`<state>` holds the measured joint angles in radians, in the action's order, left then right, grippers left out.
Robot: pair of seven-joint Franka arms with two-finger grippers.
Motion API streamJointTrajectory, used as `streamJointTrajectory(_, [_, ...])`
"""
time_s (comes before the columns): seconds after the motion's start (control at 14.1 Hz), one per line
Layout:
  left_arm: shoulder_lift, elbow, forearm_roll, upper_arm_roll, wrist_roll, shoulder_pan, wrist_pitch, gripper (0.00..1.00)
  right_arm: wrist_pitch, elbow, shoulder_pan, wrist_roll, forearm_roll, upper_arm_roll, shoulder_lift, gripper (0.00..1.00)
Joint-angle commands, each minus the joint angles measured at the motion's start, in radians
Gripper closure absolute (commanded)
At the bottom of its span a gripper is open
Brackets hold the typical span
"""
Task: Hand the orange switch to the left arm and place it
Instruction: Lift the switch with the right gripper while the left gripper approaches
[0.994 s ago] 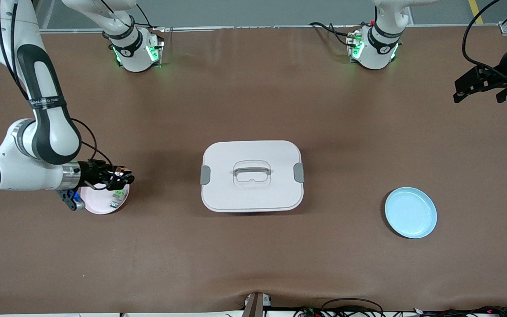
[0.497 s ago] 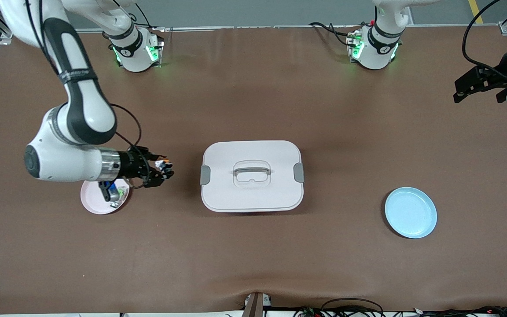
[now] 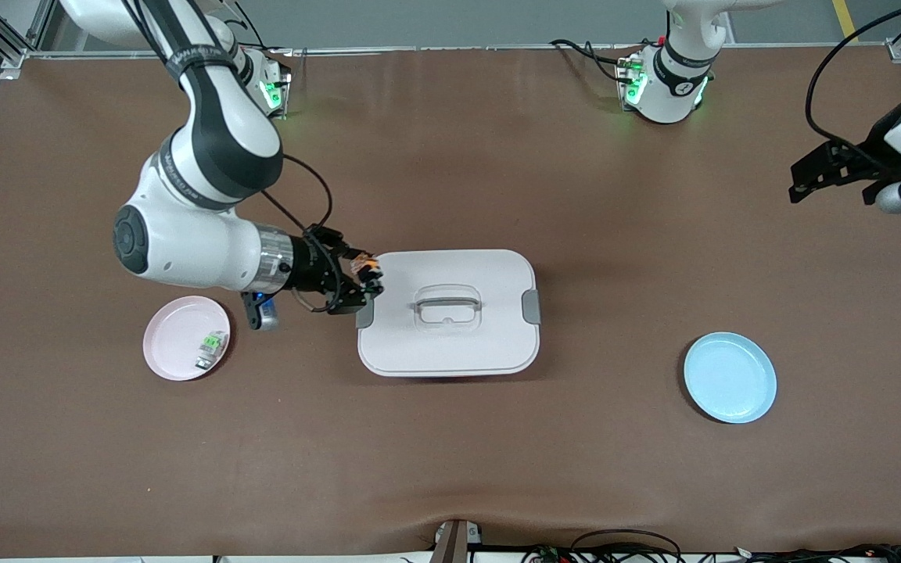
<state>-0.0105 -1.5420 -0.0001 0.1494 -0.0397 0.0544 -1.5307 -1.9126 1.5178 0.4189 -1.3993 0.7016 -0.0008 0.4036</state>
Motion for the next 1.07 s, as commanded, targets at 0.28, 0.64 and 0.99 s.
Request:
streamJointTrajectory(0.28, [-0.121, 0.103, -0.096, 0.019, 0.003, -0.012, -0.069, 0.00, -0.115, -0.143, 0.144, -0.285, 0.044, -0.015, 0.070, 1.00])
streamJointTrajectory(0.64, [-0.160, 0.109, -0.247, 0.025, 0.006, -0.033, -0.123, 0.00, -0.128, -0.350, 0.213, -0.484, 0.041, -0.016, 0.184, 1.00])
streamJointTrajectory(0.99, [-0.200, 0.109, -0.475, 0.025, 0.018, -0.053, -0.129, 0.00, -0.169, -0.449, 0.242, -0.604, 0.041, -0.015, 0.212, 1.00])
